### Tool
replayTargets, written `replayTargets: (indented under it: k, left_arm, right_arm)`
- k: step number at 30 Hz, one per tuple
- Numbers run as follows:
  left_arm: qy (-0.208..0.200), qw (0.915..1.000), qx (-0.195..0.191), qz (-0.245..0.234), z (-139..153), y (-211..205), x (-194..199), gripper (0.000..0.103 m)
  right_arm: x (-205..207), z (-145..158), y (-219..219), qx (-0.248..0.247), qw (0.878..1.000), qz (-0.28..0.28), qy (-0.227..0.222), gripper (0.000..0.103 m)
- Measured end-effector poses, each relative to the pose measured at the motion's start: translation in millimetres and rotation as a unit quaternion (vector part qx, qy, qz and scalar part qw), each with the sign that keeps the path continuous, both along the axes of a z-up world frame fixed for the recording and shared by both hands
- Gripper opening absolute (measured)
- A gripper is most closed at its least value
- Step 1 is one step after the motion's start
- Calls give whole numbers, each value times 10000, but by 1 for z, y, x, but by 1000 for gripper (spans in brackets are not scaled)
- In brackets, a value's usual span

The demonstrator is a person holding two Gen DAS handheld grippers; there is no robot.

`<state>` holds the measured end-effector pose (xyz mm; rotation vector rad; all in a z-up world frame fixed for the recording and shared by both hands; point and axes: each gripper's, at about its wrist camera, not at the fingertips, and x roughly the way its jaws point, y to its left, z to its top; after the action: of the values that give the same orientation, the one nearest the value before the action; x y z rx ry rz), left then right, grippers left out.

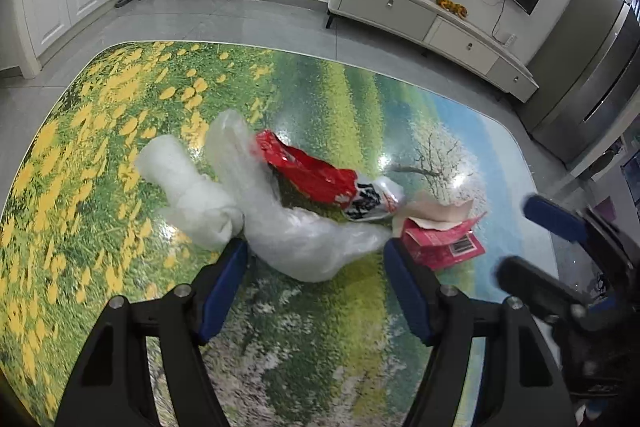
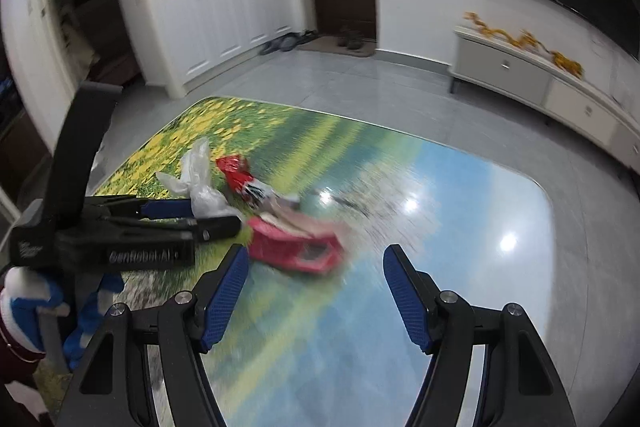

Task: Collect trash
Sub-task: 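Move both tools back over the table toward the pink wrapper and white bag, then grasp the crumpled white plastic bag with the left tool while the right tool grasps the pink wrapper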

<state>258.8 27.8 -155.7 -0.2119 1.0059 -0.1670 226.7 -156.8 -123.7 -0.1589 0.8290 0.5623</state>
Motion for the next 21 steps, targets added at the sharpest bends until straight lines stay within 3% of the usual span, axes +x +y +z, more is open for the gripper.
replayTargets:
  k: [3, 8, 10, 11, 12, 15, 16, 21]
  left_arm:
    - [-20, 9999, -83, -58, 0, 4, 1, 68]
    - [-112, 9998, -79, -157, -1, 11, 1, 59]
    - [-150, 9996, -76, -224, -2, 11, 0, 49]
    - [-155, 9995, -96, -249, -2, 11, -2, 36]
    - [-152, 9994, -126, -285, -1, 10, -5, 34]
    - [-184, 9989, -209, -385, -2, 7, -11, 28]
    - [-196, 9987, -242, -407, -2, 6, -14, 27]
    - [-280, 9968, -410, -627, -2, -1, -39, 19]
  right_arm:
    - [15, -11, 17, -171, 9993, 317, -16, 72]
    - [34, -34, 30, -369, 9976, 535, 241, 71]
    - [37, -41, 26, -319, 9973, 543, 381, 57]
    - [37, -41, 23, -303, 9974, 519, 395, 53]
    - [37, -41, 20, -274, 9977, 475, 400, 44]
    - [33, -39, 10, -168, 9980, 409, 442, 33]
    - [30, -39, 8, -174, 9980, 408, 440, 22]
    - [5, -37, -4, -163, 9982, 397, 408, 11]
